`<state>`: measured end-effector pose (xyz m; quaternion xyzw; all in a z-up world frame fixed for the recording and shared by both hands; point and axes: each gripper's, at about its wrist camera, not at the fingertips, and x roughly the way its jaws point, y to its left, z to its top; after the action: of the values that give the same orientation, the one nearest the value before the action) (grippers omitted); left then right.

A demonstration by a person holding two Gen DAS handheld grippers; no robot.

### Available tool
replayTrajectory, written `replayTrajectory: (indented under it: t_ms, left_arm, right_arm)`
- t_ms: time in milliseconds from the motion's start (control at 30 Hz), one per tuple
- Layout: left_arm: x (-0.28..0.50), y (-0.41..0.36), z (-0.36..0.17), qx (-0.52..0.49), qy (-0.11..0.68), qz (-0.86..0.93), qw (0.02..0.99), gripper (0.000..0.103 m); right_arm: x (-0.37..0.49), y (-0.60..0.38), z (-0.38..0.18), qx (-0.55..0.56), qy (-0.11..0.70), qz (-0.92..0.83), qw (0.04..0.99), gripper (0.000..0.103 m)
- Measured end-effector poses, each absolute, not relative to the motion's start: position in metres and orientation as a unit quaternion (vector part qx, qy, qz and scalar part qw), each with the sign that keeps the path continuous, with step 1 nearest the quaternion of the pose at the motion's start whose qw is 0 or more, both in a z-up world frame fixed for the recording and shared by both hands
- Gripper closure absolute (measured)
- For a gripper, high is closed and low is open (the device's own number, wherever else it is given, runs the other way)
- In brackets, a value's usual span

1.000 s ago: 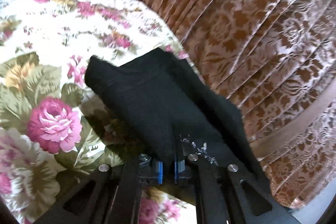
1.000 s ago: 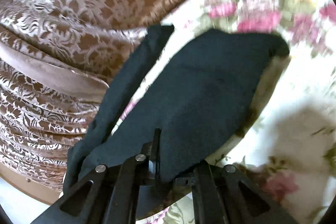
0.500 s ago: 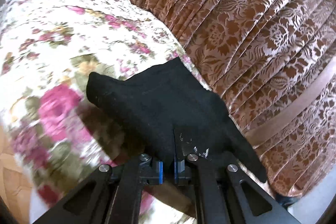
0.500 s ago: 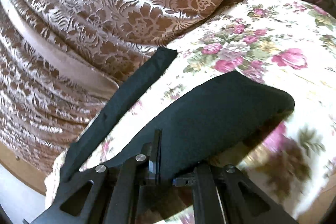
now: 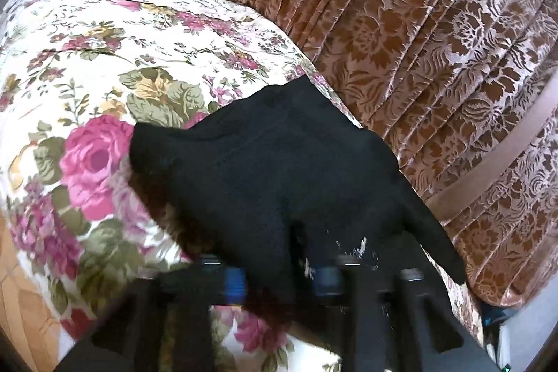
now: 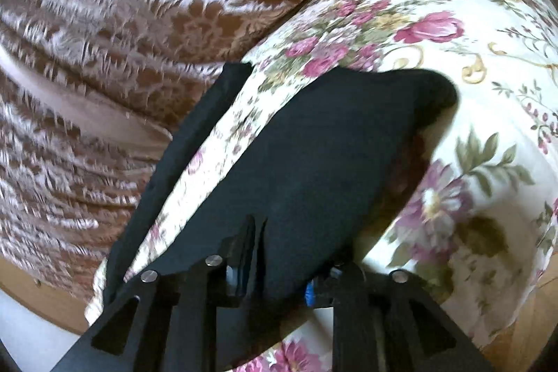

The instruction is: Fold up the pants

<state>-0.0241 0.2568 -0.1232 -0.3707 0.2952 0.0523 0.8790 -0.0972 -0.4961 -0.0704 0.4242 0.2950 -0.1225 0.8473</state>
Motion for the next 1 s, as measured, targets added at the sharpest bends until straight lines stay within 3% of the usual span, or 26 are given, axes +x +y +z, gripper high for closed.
replayTrajectory:
  t_ms: [33, 133, 233, 500, 700, 867, 1000]
  left_arm:
    - [-0.021, 0.259, -0.125, -0.375, 0.294, 0.058, 0.877, 0.048]
    - [-0.011, 0.266, -0.13, -0.387, 0.306, 0.076, 0.867, 0.097]
    - [-0.012, 0.268, -0.13, -0.397, 0.307, 0.077, 0.861, 0.097]
    - [-0.045, 0.264, -0.084, -0.363, 0.277, 0.058, 0.888, 0.097]
    - [-0.046, 0.264, -0.109, -0.352, 0.319, 0.077, 0.877, 0.096]
    - [-0.048, 0.27, -0.118, -0.321, 0.325, 0.112, 0.882, 0.083]
    - [-0.062, 0.298, -0.11, -0.351, 0.3, 0.175, 0.869, 0.074]
  right_arm:
    - [-0.098, -0.501, -0.071, 0.431, 0.293, -0.129, 0.844, 0.077]
    - [-0.097, -0.51, -0.072, 0.434, 0.295, -0.144, 0.839, 0.082]
    - [-0.093, -0.514, -0.068, 0.409, 0.301, -0.162, 0.846, 0.094]
    - [-0.093, -0.505, -0.032, 0.338, 0.287, -0.156, 0.883, 0.095]
    - [-0.102, -0.517, -0.057, 0.369, 0.309, -0.17, 0.86, 0.095]
    - [-0.11, -0.525, -0.071, 0.39, 0.304, -0.175, 0.852, 0.092]
    - [-0.118, -0.536, -0.058, 0.371, 0.287, -0.219, 0.855, 0.079]
